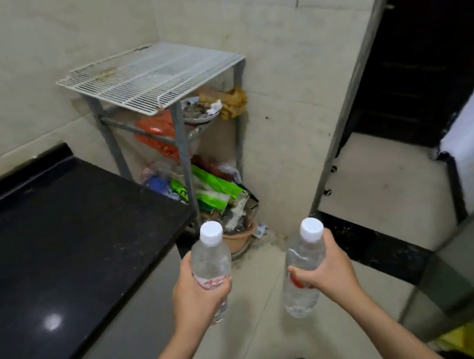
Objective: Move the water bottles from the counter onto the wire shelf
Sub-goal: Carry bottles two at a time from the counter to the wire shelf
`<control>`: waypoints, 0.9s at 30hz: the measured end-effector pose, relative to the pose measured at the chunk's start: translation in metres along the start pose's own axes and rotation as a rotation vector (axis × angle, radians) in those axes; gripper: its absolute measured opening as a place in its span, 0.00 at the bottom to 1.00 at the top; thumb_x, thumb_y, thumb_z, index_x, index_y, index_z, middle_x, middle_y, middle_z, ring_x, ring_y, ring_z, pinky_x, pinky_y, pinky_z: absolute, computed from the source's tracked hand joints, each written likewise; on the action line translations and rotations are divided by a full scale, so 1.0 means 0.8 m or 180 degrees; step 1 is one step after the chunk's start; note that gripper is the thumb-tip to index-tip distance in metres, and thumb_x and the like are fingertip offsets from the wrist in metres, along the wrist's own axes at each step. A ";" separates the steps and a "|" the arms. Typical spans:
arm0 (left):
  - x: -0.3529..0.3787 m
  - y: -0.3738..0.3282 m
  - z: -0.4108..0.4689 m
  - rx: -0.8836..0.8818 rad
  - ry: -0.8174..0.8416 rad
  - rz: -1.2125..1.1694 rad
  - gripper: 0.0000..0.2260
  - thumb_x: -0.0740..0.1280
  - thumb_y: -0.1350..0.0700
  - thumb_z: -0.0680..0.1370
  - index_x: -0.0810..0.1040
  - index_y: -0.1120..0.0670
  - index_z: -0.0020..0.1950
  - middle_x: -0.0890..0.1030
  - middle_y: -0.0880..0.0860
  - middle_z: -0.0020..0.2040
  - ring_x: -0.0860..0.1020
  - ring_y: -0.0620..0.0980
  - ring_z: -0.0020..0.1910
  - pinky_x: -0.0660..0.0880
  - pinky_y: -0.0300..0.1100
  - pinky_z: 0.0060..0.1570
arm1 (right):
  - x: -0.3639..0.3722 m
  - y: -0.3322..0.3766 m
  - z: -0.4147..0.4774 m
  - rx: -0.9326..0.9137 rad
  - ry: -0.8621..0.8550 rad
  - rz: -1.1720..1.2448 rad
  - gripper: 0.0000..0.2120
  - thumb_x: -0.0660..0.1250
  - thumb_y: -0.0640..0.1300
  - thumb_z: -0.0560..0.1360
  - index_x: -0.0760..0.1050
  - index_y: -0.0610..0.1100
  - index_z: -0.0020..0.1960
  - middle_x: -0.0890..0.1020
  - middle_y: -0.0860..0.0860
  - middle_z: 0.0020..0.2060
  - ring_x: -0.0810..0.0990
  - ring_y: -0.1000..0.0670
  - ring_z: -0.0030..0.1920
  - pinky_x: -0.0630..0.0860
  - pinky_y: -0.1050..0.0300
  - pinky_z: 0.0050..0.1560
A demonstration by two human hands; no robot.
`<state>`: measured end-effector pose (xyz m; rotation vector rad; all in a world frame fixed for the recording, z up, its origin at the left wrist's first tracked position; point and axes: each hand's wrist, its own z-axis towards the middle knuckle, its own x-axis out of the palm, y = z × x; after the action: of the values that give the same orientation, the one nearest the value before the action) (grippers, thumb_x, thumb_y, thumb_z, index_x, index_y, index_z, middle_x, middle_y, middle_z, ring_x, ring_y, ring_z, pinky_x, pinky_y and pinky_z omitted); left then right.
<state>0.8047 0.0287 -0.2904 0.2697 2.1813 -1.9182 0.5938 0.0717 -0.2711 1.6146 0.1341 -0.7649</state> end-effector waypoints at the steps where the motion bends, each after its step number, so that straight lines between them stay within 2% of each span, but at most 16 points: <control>1: 0.020 -0.008 0.010 0.0010 -0.0038 -0.0001 0.32 0.76 0.56 0.61 0.70 0.50 0.63 0.77 0.48 0.49 0.76 0.51 0.48 0.69 0.41 0.49 | -0.014 -0.008 0.017 -0.0004 -0.0020 0.0028 0.29 0.77 0.41 0.59 0.64 0.59 0.49 0.78 0.52 0.46 0.78 0.50 0.48 0.71 0.58 0.47; 5: 0.087 -0.058 0.051 0.0253 -0.0364 -0.0094 0.30 0.76 0.56 0.60 0.70 0.47 0.59 0.78 0.48 0.49 0.76 0.51 0.50 0.69 0.42 0.49 | -0.070 -0.019 0.100 -0.0177 0.0018 0.0246 0.33 0.78 0.41 0.59 0.63 0.55 0.55 0.77 0.52 0.48 0.77 0.49 0.50 0.70 0.58 0.50; 7: 0.109 -0.085 0.069 0.0374 -0.0481 -0.0179 0.29 0.77 0.59 0.62 0.68 0.45 0.57 0.78 0.48 0.49 0.76 0.51 0.50 0.69 0.43 0.50 | -0.089 -0.018 0.136 -0.0263 0.0074 0.0353 0.33 0.78 0.41 0.59 0.63 0.54 0.55 0.77 0.53 0.48 0.77 0.49 0.51 0.72 0.55 0.52; 8: 0.118 -0.100 0.077 0.0422 -0.0574 -0.0248 0.29 0.77 0.58 0.61 0.68 0.44 0.56 0.78 0.47 0.48 0.77 0.50 0.49 0.69 0.43 0.50 | -0.099 -0.015 0.154 -0.0334 0.0063 0.0428 0.33 0.78 0.41 0.59 0.63 0.54 0.55 0.77 0.53 0.48 0.77 0.48 0.51 0.73 0.54 0.52; 10: 0.128 -0.131 0.090 0.0491 -0.0819 -0.0367 0.31 0.74 0.47 0.54 0.68 0.44 0.55 0.78 0.41 0.45 0.78 0.44 0.45 0.69 0.41 0.48 | -0.115 -0.005 0.185 -0.0462 0.0049 0.0613 0.33 0.79 0.40 0.58 0.64 0.53 0.55 0.77 0.54 0.48 0.77 0.49 0.51 0.73 0.54 0.53; 12: 0.130 -0.153 0.104 0.0588 -0.1044 -0.0426 0.33 0.71 0.43 0.51 0.70 0.45 0.55 0.76 0.37 0.45 0.75 0.35 0.44 0.70 0.39 0.47 | -0.125 0.009 0.212 -0.0561 -0.0003 0.0854 0.32 0.79 0.37 0.58 0.64 0.53 0.53 0.76 0.57 0.45 0.77 0.54 0.46 0.71 0.57 0.50; 13: 0.130 -0.163 0.111 0.0615 -0.1134 -0.0432 0.32 0.73 0.45 0.53 0.70 0.46 0.55 0.77 0.38 0.45 0.76 0.35 0.44 0.70 0.39 0.48 | -0.128 0.016 0.225 -0.0630 -0.0050 0.0981 0.32 0.78 0.36 0.59 0.64 0.52 0.53 0.75 0.60 0.44 0.76 0.60 0.44 0.70 0.61 0.49; 15: 0.123 -0.182 0.126 0.0685 -0.1317 -0.0349 0.29 0.77 0.53 0.58 0.71 0.48 0.56 0.79 0.44 0.46 0.78 0.43 0.46 0.72 0.43 0.51 | -0.134 0.035 0.253 -0.0789 -0.0109 0.1225 0.32 0.77 0.33 0.61 0.63 0.51 0.55 0.73 0.62 0.44 0.75 0.68 0.42 0.69 0.70 0.45; 16: 0.119 -0.189 0.135 0.0716 -0.1399 -0.0305 0.28 0.78 0.57 0.60 0.71 0.49 0.56 0.79 0.48 0.48 0.78 0.47 0.47 0.73 0.46 0.52 | -0.134 0.044 0.269 -0.0886 -0.0118 0.1340 0.32 0.76 0.32 0.61 0.63 0.51 0.55 0.73 0.62 0.44 0.75 0.71 0.42 0.69 0.72 0.43; 17: 0.112 -0.196 0.144 0.0751 -0.1472 -0.0288 0.28 0.78 0.57 0.60 0.72 0.50 0.57 0.79 0.50 0.50 0.78 0.49 0.49 0.73 0.47 0.53 | -0.133 0.052 0.286 -0.0992 -0.0111 0.1446 0.32 0.75 0.31 0.62 0.63 0.50 0.56 0.74 0.61 0.45 0.76 0.71 0.42 0.69 0.71 0.42; 19: 0.095 -0.207 0.165 0.0824 -0.1613 -0.0294 0.32 0.77 0.50 0.56 0.72 0.51 0.57 0.80 0.51 0.53 0.78 0.50 0.51 0.74 0.49 0.54 | -0.127 0.071 0.321 -0.1160 -0.0019 0.1609 0.32 0.75 0.31 0.62 0.63 0.52 0.56 0.75 0.60 0.47 0.77 0.66 0.44 0.71 0.69 0.45; 21: 0.078 -0.222 0.188 0.0943 -0.1742 -0.0310 0.34 0.77 0.47 0.54 0.73 0.51 0.59 0.80 0.52 0.54 0.79 0.51 0.53 0.75 0.50 0.55 | -0.118 0.094 0.358 -0.1351 0.0089 0.1635 0.32 0.77 0.35 0.61 0.64 0.55 0.55 0.76 0.59 0.48 0.78 0.63 0.45 0.75 0.68 0.45; 24: 0.050 -0.249 0.235 0.1138 -0.1970 -0.0142 0.26 0.78 0.59 0.61 0.73 0.51 0.56 0.80 0.52 0.52 0.79 0.51 0.52 0.74 0.46 0.52 | -0.096 0.139 0.419 -0.1567 0.0123 0.1506 0.32 0.74 0.44 0.55 0.64 0.54 0.54 0.75 0.62 0.45 0.77 0.68 0.43 0.73 0.73 0.44; 25: 0.039 -0.260 0.252 0.1198 -0.2028 -0.0039 0.24 0.78 0.59 0.62 0.74 0.51 0.54 0.80 0.51 0.50 0.79 0.51 0.50 0.72 0.43 0.49 | -0.087 0.155 0.440 -0.1630 0.0121 0.1440 0.32 0.73 0.46 0.55 0.63 0.54 0.55 0.75 0.63 0.45 0.77 0.66 0.43 0.73 0.70 0.46; 27: 0.015 -0.278 0.292 0.1327 -0.2090 0.0054 0.25 0.79 0.52 0.58 0.76 0.52 0.53 0.81 0.50 0.47 0.79 0.49 0.47 0.72 0.43 0.48 | -0.065 0.186 0.480 -0.1745 0.0158 0.1311 0.32 0.73 0.47 0.54 0.64 0.55 0.54 0.75 0.64 0.45 0.78 0.58 0.46 0.73 0.61 0.50</control>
<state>0.7411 -0.2321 -0.1107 -0.2492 1.3565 -2.0527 0.4756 -0.2948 -0.1166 1.0861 0.0375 -0.3270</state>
